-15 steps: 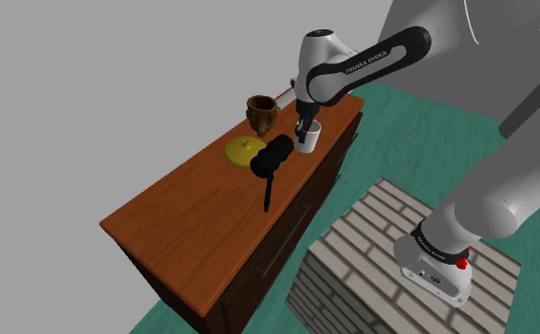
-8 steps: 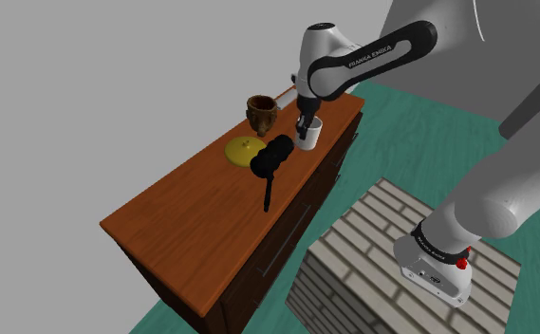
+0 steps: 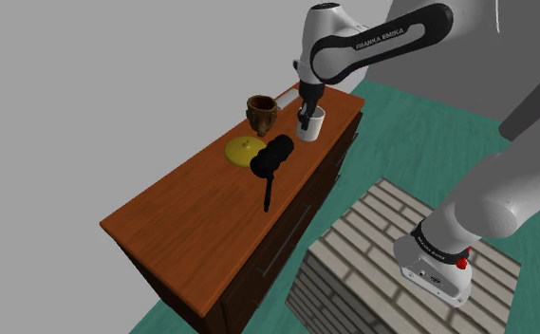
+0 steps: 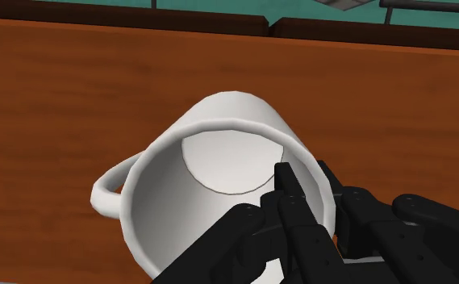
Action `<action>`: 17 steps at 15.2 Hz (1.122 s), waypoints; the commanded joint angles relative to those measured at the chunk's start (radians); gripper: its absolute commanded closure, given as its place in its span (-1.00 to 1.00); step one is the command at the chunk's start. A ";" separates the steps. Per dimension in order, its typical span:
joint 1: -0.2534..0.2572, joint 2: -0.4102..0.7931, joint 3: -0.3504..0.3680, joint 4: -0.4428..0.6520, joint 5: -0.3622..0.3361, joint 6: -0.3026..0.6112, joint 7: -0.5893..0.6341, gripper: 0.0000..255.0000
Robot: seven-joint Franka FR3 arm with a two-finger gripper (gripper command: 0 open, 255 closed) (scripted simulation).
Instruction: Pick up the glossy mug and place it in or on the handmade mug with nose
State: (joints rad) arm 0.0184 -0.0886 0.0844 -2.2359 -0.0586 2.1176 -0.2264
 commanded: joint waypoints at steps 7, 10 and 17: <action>0.000 -0.041 -0.001 0.068 0.007 -0.109 -0.010 1.00; 0.000 -0.053 -0.001 0.096 0.009 -0.149 -0.013 1.00; 0.001 -0.072 -0.002 0.171 0.012 -0.243 -0.019 1.00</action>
State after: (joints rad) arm 0.0184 -0.1592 0.0818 -2.0782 -0.0467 1.8901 -0.2455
